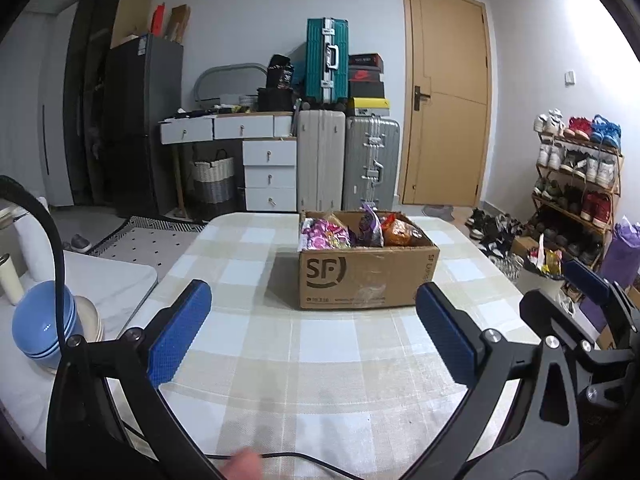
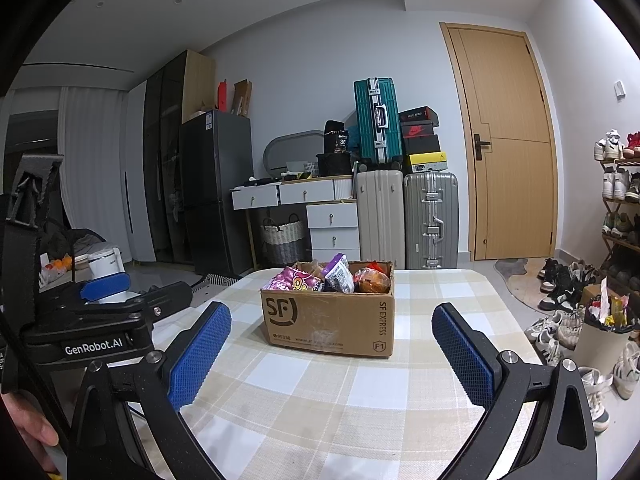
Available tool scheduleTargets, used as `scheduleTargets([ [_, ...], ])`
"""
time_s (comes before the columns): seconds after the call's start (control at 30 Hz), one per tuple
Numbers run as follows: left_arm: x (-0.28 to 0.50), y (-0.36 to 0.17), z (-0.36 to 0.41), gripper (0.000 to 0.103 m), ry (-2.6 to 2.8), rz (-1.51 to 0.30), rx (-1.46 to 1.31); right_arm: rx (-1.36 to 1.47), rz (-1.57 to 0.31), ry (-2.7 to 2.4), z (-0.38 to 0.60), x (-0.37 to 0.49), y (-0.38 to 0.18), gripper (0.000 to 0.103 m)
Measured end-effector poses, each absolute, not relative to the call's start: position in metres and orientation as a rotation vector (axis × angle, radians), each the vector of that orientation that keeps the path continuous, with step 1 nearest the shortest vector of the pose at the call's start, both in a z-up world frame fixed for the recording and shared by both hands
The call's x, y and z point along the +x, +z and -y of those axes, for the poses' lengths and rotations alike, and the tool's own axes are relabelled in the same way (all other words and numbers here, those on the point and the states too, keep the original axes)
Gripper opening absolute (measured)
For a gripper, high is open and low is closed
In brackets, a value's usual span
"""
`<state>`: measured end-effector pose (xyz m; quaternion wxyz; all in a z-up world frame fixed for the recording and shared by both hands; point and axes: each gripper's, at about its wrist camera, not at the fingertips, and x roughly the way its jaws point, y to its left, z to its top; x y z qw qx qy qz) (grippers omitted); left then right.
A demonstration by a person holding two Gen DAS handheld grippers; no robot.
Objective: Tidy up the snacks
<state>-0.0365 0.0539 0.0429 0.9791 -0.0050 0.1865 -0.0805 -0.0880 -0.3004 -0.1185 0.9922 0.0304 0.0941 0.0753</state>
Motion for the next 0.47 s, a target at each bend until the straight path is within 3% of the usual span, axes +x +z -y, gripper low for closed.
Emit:
scheduleTargets([
  [0.47, -0.047, 0.044, -0.057, 0.102, -0.088, -0.291, 0.013, 0.053, -0.19, 0.151, 0.299, -0.089, -0.122, 0.102],
])
